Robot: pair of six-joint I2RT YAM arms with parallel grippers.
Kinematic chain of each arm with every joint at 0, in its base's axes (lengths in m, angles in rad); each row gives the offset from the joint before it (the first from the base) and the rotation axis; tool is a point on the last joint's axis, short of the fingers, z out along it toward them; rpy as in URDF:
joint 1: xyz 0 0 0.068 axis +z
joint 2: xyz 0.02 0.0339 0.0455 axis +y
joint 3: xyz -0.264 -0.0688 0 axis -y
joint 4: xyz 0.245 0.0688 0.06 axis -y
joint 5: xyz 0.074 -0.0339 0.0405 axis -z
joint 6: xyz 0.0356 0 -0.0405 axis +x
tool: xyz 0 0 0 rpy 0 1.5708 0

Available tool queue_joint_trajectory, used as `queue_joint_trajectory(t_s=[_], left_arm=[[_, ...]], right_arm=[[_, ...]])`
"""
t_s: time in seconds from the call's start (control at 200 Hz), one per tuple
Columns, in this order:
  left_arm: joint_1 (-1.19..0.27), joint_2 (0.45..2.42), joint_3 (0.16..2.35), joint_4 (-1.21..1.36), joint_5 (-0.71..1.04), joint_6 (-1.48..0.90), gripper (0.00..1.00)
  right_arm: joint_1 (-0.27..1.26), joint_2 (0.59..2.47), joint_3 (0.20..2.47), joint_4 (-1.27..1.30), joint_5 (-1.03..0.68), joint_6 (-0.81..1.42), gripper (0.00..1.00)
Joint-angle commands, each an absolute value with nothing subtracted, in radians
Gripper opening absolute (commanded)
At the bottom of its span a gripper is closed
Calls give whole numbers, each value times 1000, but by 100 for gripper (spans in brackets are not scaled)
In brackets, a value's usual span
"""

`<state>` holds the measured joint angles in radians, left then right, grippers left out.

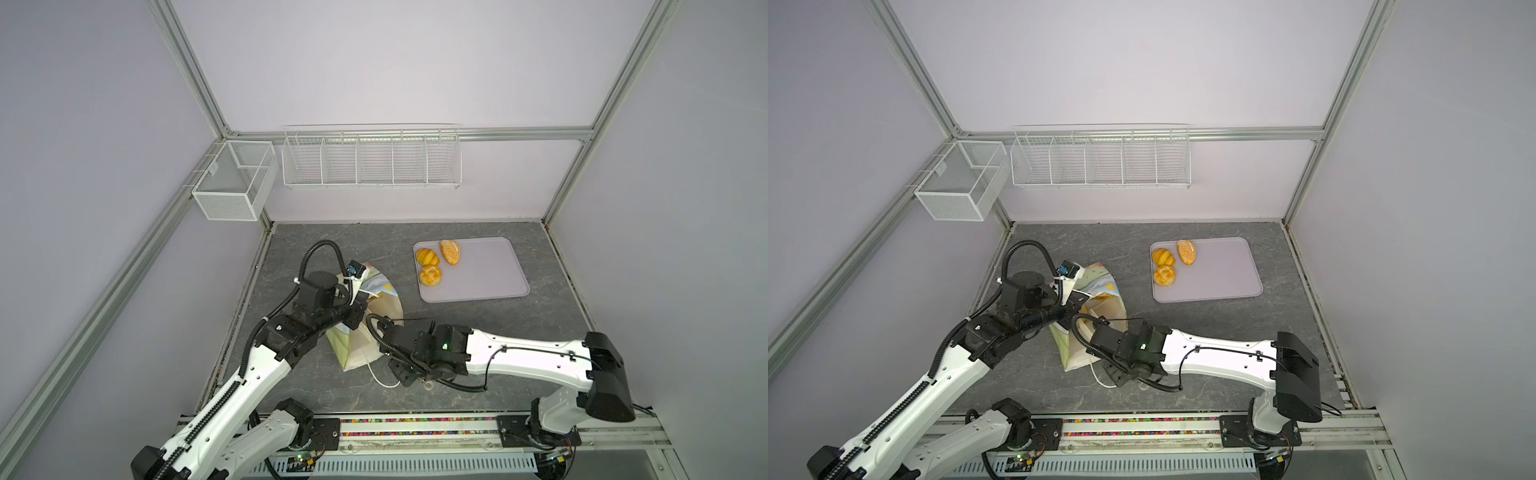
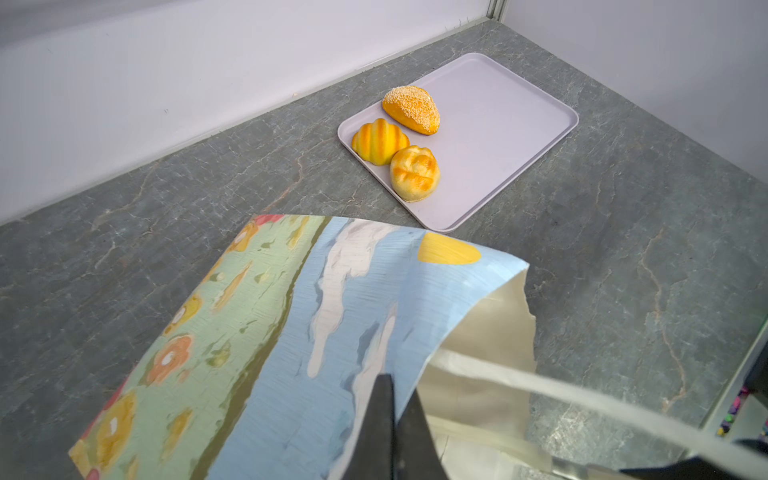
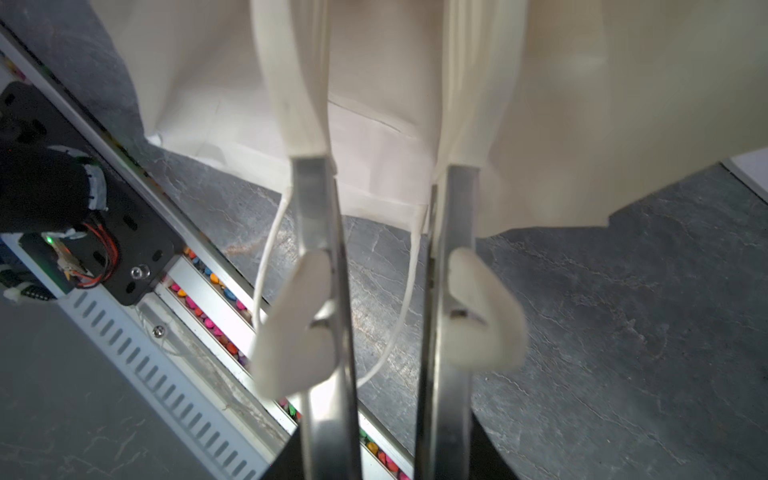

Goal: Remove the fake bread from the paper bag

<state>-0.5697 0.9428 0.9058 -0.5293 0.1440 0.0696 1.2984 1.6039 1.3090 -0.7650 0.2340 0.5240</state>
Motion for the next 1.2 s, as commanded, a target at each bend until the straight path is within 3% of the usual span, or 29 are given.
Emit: queue_joint_trajectory(t_s=[0.0, 0.415, 1.194], left_arm=[[-572, 956, 947, -479, 205, 1, 0], [-572, 1008, 985, -464, 256, -63, 0], [-572, 1029, 999, -441, 343, -174, 0]], right_arm=[[1274, 1626, 1315, -712, 202, 560, 39], [1238, 1701, 1335, -610, 125, 581, 39], [1217, 1814, 1443, -582, 149, 551, 40]])
